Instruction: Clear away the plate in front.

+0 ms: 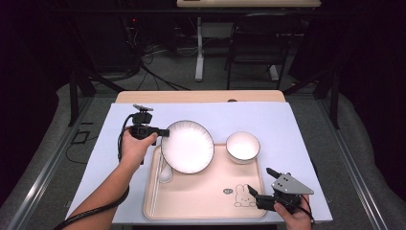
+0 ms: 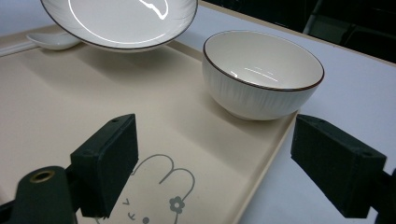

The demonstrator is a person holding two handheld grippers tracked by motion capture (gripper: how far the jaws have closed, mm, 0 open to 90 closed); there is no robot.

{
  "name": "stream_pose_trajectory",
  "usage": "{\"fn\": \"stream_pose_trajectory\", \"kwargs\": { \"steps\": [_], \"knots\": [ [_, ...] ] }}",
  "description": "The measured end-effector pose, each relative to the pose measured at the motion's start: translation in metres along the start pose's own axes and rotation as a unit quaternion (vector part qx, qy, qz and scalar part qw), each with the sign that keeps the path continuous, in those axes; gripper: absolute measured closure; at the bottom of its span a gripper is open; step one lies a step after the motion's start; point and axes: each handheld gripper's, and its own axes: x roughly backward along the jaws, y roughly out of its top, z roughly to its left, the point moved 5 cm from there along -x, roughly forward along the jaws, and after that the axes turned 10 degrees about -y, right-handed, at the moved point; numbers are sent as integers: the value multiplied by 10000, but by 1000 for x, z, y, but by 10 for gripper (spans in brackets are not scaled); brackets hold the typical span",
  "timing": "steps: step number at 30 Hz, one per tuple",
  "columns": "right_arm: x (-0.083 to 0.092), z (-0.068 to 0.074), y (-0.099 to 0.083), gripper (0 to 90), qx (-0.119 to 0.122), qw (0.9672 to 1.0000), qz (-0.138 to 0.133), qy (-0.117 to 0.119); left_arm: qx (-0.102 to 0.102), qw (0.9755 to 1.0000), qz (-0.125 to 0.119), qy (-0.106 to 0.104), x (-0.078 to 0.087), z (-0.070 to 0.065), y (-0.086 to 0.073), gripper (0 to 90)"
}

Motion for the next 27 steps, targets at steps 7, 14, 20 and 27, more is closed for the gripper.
{"fn": "stream_pose_trajectory", "kwargs": {
  "steps": [7, 14, 20, 27],
  "knots": [
    [0, 0, 0, 145, -12, 10000, -2, -14, -46, 9999, 89, -28, -3, -2, -7, 836],
    [0, 0, 0, 146, -13, 10000, 4, -17, -45, 9999, 136, -67, -6, -3, -11, 836],
    [1, 0, 1, 146, -11, 10000, -32, -13, -138, 9994, 275, -134, -12, -9, -16, 835],
    [2, -1, 1, 146, -12, 10000, -49, -27, -280, 9977, 513, -329, -25, -23, -29, 835]
  ]
}}
